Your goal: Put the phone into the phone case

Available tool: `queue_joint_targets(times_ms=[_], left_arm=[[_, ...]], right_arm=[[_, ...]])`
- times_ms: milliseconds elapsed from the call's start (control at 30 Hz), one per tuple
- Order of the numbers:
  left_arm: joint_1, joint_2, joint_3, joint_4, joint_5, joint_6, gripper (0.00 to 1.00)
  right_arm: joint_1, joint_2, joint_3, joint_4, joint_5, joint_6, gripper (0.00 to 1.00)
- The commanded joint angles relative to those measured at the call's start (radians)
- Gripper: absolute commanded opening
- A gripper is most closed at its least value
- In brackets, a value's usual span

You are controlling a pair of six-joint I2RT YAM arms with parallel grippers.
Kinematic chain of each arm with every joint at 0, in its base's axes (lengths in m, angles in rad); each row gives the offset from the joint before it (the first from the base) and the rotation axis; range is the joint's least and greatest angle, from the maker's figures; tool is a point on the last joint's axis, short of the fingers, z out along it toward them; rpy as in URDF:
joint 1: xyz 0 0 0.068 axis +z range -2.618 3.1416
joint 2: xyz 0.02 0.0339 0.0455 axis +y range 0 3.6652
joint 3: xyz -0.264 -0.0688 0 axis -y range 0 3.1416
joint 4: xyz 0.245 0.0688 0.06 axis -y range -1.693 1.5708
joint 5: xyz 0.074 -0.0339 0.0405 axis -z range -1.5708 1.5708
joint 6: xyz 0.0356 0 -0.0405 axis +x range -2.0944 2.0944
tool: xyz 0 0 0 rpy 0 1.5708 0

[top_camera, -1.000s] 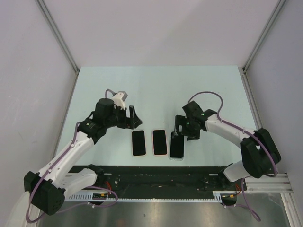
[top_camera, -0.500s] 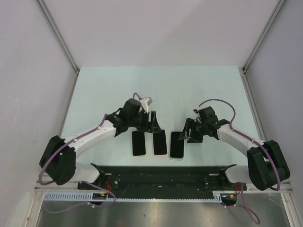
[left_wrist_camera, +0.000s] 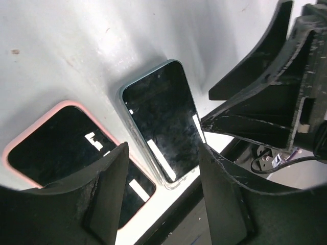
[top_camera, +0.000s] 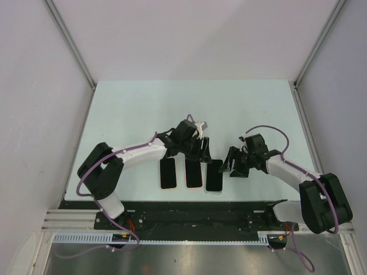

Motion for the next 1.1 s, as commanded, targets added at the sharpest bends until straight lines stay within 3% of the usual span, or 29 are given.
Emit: queue_joint_targets(times_ms=[0,233,400,733,1067], left_arm=[[-0.038,0.073,0.070,0.019,-0.011,-0.026,0.61],[-0.076,0.191,0.135,-0.004,-0.023,-0.040,0.60],[-0.081,0.232,0.130,-0.016,-0.023,-0.064,0.55],[-0.082,0.262,0.104,-0.002,0.037,-0.095,0.48],[-0.079,0.213,0.081,-0.047,-0.041,-0.064,0.65]], right_arm=[[-0.035,-0.074,-0.050,0.026,0.017,0.029,0.67],[-0.033,-0.223,-0.156,0.121,0.027,0.101,0.76],[-0.018,-0.303,-0.196,0.155,0.050,0.122,0.79],[0.099,-0.176,-0.199,0.245,0.135,0.174,0.82],[0.198,-0.167,-0.196,0.262,0.241,0.228,0.83]])
